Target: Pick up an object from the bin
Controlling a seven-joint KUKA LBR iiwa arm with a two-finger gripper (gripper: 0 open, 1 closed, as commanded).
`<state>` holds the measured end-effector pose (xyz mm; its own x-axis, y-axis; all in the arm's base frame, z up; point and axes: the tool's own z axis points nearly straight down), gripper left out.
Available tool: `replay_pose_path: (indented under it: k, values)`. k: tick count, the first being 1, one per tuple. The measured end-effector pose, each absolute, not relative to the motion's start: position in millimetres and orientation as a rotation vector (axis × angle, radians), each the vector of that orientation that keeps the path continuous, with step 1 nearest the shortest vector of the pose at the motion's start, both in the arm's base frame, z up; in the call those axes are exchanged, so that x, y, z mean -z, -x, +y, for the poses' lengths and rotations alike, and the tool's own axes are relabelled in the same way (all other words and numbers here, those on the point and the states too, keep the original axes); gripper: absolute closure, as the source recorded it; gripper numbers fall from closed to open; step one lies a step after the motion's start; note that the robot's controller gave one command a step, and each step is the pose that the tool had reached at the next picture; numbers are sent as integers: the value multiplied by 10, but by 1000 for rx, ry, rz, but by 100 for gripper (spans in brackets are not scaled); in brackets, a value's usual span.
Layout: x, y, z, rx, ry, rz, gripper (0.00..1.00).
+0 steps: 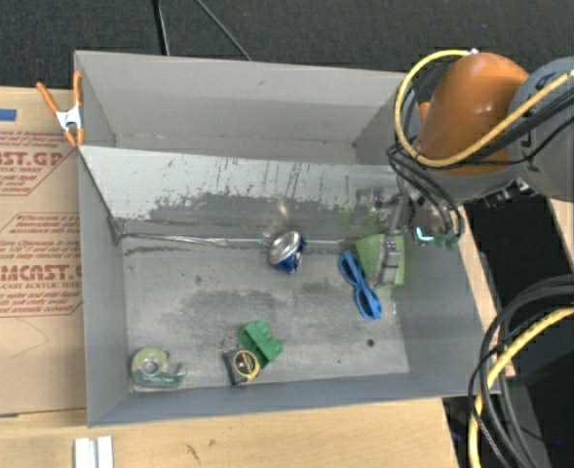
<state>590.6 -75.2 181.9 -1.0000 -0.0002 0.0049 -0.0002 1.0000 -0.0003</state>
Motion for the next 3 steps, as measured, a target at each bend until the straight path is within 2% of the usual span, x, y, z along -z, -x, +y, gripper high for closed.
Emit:
replay_pose_path:
  k: [1,2,3]
  values:
    - [-746,-5756,-32,4,-170,-3130,0]
    - [-918,-5411,-844,-3,-592,-3085,0]
    - [-1024,-5745,-1130,-4,-845,-3031,0]
